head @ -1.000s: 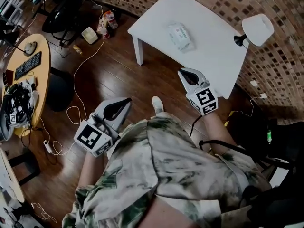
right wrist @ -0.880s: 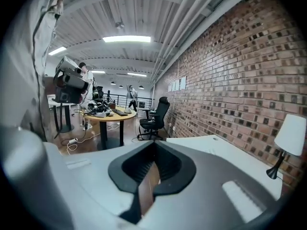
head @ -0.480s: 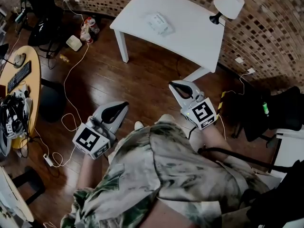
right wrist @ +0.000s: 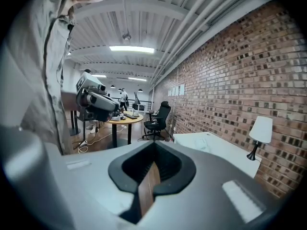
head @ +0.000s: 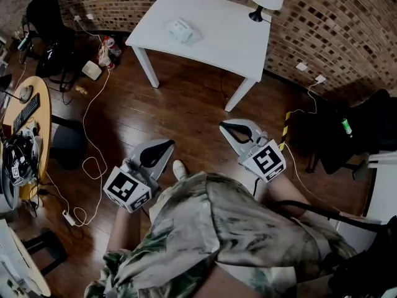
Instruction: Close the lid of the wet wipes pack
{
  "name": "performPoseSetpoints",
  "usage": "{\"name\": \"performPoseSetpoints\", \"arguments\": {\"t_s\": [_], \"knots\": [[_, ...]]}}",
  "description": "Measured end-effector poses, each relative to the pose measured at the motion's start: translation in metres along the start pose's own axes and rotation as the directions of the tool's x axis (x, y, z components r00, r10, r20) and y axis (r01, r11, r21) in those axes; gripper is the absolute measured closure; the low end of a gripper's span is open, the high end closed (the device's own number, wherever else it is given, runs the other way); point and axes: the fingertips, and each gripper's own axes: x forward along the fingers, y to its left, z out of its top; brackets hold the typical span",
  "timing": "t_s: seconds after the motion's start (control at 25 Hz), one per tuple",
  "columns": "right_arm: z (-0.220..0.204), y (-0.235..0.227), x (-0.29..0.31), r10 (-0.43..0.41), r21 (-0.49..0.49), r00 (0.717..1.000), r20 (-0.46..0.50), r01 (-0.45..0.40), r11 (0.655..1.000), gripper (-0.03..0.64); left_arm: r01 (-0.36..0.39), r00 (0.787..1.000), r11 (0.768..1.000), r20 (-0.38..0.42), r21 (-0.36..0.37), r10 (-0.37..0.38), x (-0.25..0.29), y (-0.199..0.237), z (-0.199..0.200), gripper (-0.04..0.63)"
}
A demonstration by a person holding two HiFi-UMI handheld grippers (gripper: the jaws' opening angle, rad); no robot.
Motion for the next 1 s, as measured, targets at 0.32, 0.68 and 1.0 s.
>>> {"name": "performPoseSetpoints", "arguments": {"t_s": [0.32, 0.68, 1.0], "knots": [[-0.036, 0.013, -0.107, 0.046, -0.003, 0.999, 0.001, -0.046, 0.999, 0.611, -0.087, 0.996, 0.996, -0.017, -0.007, 0.087, 0.021, -0.102, -0.016, 0.595], [-0.049, 0.052, -0.161, 0.137, -0.022, 0.99, 0.038, -0.136, 0.99, 0.611, -0.165, 0.984, 0.986, -0.072, -0.014, 0.163, 0.006, -0.185, -0.031, 0.595], [-0.034, 0.103, -0.188, 0.156, -0.027, 0.985, 0.078, -0.154, 0.988, 0.611, -0.16, 0.986, 0.987, -0.041, -0.003, 0.16, -0.029, -0.23, -0.032, 0.595]]}}
